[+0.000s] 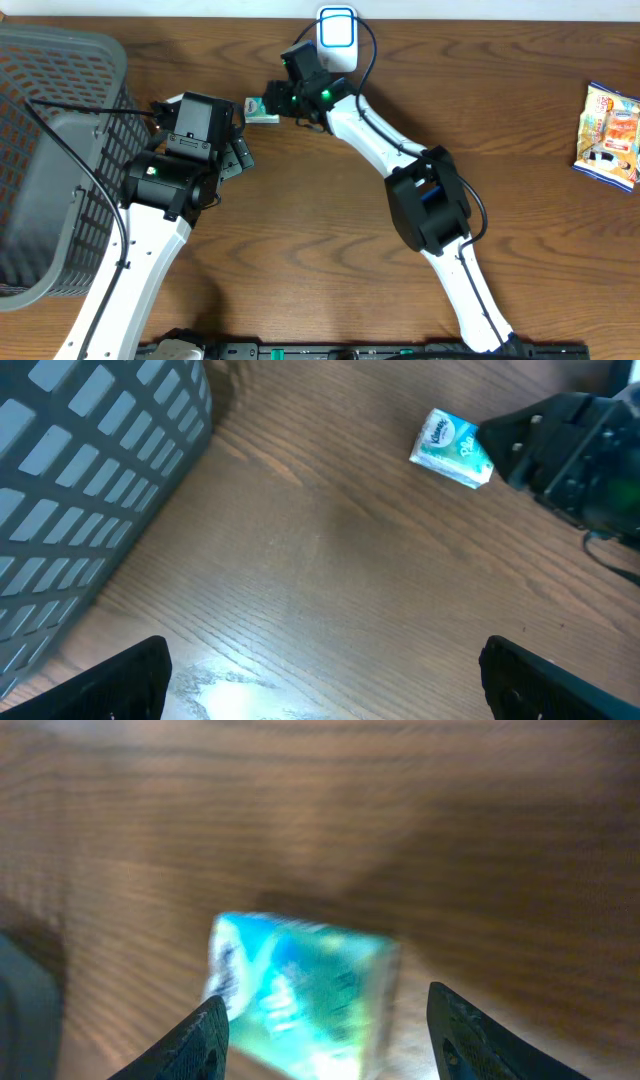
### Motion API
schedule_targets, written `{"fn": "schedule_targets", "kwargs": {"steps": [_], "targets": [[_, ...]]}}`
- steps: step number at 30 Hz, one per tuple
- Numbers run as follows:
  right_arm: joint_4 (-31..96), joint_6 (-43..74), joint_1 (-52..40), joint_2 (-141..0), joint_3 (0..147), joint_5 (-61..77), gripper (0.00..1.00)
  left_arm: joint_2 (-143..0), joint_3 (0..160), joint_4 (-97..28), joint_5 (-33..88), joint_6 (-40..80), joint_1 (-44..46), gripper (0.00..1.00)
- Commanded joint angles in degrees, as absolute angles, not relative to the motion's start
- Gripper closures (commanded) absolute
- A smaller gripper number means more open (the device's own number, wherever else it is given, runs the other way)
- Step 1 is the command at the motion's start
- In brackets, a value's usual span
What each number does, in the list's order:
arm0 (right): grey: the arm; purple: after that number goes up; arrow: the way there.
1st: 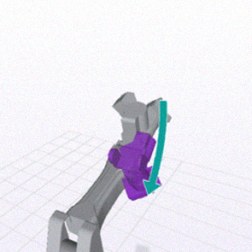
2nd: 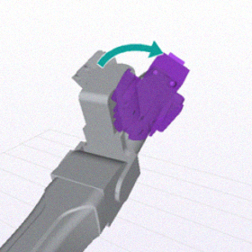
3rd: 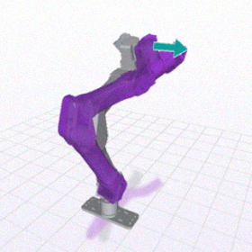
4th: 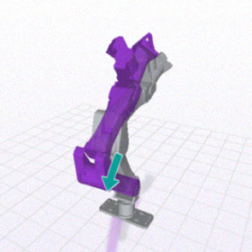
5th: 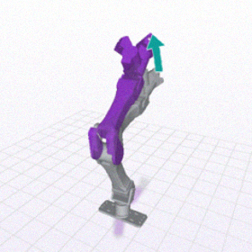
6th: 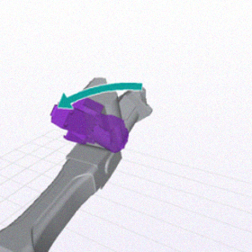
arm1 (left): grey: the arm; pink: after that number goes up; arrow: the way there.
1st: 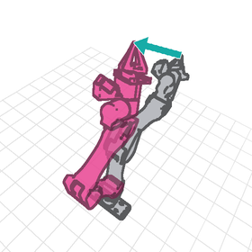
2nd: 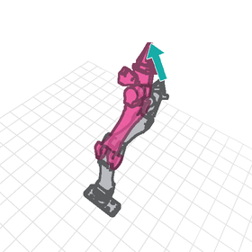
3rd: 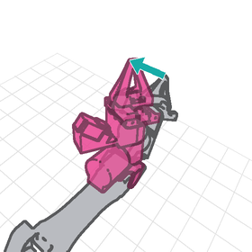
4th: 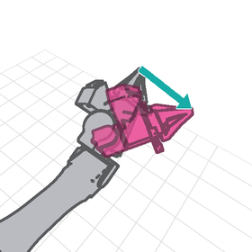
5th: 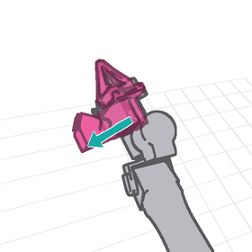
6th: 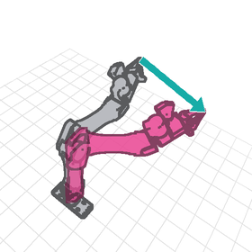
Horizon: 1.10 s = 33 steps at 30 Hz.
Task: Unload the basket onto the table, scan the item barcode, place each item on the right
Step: 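Reach the right gripper left to the teal tissue pack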
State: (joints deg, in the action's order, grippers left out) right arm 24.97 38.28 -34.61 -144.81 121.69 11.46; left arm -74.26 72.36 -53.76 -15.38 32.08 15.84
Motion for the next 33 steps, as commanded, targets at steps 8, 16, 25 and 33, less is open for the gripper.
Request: {"fn": "schedule_targets", "kwargs": {"steps": [8,16,25,33], "targets": [[28.23,46.72,-37.39,-146.43,121.82,8.45,0.43,-74.63,72.60,-53.95,-16.38,31.51,15.66,0.02],[27.59,48.18,-37.36,-148.88,121.80,8.45,0.46,-74.63,72.60,-53.95,-16.38,31.51,15.66,0.02],[25.54,44.38,-36.47,-148.81,121.82,7.92,0.95,-74.63,72.60,-53.95,-16.38,31.51,15.66,0.02],[35.18,32.47,-32.08,-144.49,121.84,10.02,0.99,-74.63,72.60,-53.95,-16.38,31.51,15.66,0.02]]}}
